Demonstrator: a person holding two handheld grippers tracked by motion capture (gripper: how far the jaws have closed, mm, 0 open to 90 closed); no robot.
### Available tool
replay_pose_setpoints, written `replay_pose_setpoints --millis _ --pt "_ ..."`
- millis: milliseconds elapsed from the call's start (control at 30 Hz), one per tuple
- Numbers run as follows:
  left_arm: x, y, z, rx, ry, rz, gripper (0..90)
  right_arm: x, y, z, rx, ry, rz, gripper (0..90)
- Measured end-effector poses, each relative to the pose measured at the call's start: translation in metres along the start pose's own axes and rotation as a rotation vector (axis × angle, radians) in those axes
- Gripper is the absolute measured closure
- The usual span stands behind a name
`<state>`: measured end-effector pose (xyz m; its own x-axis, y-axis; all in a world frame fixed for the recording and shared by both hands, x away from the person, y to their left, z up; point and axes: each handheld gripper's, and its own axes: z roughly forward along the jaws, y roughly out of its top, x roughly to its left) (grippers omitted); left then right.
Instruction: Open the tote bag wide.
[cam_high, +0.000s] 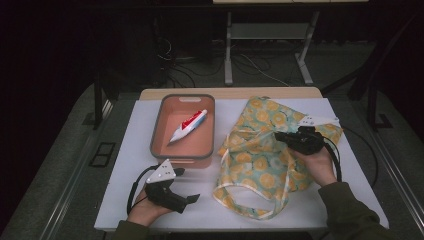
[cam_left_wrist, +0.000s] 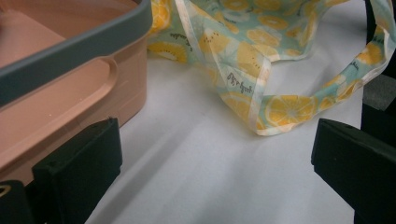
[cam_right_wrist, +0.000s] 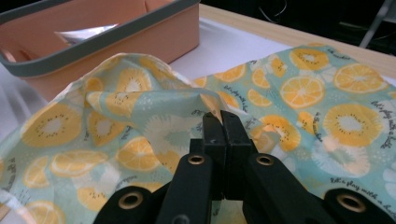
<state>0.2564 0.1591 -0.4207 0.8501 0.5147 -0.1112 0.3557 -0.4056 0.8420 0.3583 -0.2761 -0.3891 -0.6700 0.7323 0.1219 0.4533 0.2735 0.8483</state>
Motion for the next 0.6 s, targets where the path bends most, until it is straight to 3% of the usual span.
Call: replay_pose_setpoints --millis 400,600 --pt "0.002 0.027 -0.009 -0.041 -0.03 0.021 0.8 -0.003 -0.003 -0.004 0.008 0.011 -0.003 89.8" --pt "0.014 0.048 -0.005 -0.039 -0.016 0.016 0.8 -0.003 -0.003 -0.002 0.014 0.015 -0.001 89.8"
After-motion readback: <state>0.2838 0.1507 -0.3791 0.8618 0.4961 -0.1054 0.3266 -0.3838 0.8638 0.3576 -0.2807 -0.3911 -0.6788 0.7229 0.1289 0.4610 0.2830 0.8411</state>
